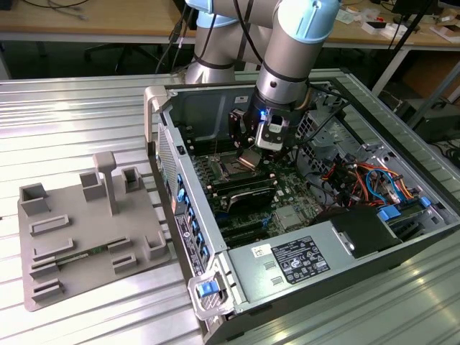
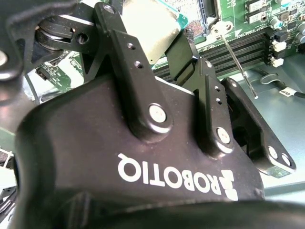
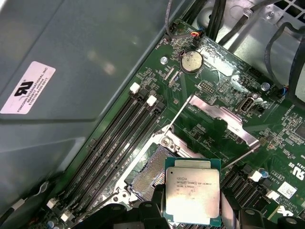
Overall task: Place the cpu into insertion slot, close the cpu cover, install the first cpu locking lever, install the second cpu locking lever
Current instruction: 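Place the cpu into insertion slot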
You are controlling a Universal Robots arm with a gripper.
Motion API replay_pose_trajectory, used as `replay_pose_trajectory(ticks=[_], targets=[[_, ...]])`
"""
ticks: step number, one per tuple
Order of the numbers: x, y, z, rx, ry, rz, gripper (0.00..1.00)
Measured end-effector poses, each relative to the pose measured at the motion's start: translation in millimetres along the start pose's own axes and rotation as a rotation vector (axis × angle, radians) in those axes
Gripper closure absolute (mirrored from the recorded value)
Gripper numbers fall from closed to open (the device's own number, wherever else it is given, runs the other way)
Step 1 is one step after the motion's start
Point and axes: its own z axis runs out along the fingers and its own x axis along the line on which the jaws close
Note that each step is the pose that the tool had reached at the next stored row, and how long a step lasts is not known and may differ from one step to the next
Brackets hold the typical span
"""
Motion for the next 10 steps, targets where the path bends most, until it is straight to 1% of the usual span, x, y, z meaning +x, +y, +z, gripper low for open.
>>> replay_pose_trajectory(ticks=[10], targets=[[0.0, 0.0, 0.2, -0.0003, 0.0001, 0.045, 0.45]])
